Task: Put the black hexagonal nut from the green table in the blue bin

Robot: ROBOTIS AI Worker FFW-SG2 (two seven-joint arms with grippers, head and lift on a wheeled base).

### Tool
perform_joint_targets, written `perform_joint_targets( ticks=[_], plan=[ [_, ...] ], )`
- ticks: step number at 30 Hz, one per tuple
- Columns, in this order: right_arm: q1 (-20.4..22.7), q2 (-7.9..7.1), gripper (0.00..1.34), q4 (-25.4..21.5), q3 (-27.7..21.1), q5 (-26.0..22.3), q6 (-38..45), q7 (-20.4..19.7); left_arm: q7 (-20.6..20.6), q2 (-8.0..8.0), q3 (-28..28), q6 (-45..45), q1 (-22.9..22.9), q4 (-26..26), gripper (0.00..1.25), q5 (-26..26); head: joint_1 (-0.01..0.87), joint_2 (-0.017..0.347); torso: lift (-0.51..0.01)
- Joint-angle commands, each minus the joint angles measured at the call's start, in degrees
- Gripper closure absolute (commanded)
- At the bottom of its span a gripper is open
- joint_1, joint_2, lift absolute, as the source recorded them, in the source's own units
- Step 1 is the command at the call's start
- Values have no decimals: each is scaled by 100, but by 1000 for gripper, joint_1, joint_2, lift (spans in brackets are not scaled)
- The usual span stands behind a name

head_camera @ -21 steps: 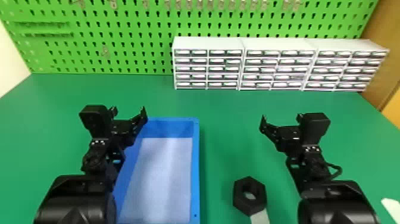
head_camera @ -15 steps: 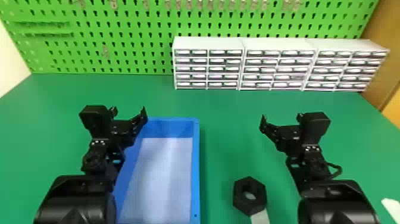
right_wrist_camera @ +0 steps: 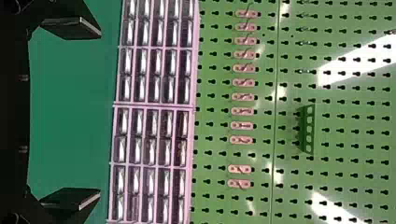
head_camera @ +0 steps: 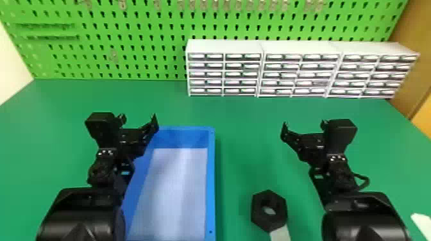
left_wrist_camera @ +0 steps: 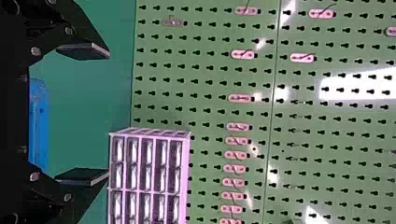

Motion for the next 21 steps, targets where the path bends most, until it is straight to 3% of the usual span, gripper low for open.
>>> perform_joint_targets(
  ticks=[1,21],
  plan=[
    [-1,-3,110,-8,0,0,0,1,0,-1,6,0,-1,7,360,0,686,51,-96],
    [-1,6,110,-34,0,0,0,1,9,-1,15,0,-19,7,360,0,686,51,-96]
  ],
)
